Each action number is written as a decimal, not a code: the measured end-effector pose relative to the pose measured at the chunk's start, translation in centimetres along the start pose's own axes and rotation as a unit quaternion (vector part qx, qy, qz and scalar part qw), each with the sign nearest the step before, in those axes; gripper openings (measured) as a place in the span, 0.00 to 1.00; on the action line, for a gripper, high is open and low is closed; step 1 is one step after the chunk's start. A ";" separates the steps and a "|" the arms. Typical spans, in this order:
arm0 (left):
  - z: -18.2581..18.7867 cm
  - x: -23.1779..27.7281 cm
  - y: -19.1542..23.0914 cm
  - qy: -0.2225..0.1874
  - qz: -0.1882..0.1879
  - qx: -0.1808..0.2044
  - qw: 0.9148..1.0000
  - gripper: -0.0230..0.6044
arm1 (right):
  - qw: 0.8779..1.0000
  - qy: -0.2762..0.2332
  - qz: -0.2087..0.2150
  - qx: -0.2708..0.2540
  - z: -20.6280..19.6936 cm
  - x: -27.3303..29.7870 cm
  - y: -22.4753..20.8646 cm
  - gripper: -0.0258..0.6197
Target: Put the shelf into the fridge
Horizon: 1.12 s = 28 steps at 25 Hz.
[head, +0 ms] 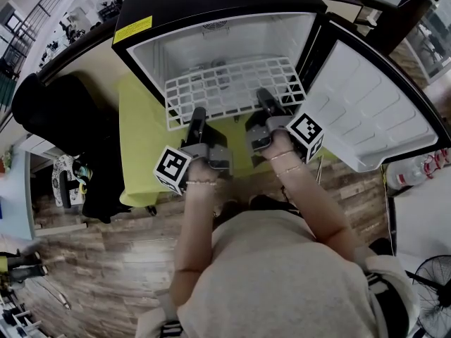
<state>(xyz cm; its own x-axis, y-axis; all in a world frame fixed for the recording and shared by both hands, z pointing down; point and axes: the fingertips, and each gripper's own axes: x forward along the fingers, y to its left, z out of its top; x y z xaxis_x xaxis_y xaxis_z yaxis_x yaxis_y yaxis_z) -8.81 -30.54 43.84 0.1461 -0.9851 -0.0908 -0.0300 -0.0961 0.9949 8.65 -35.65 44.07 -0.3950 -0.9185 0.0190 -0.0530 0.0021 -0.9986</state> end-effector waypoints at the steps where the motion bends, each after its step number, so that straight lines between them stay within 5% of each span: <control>1: 0.1 0.3 0.0 0.000 0.001 -0.001 1.000 0.09 | 1.000 0.000 0.000 0.000 0.0 0.3 0.0 0.08; 28: 1.9 4.9 1.0 -0.003 0.002 0.016 1.000 0.09 | 1.000 0.005 -0.004 -0.015 1.1 5.3 -0.2 0.08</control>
<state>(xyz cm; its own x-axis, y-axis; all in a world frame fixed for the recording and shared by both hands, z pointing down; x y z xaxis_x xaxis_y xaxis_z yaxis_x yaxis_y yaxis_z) -9.96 -35.75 44.30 0.1400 -0.9863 -0.0874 -0.0629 -0.0970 0.9933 7.54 -41.00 44.30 -0.4034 -0.9146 0.0278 -0.0832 0.0064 -0.9965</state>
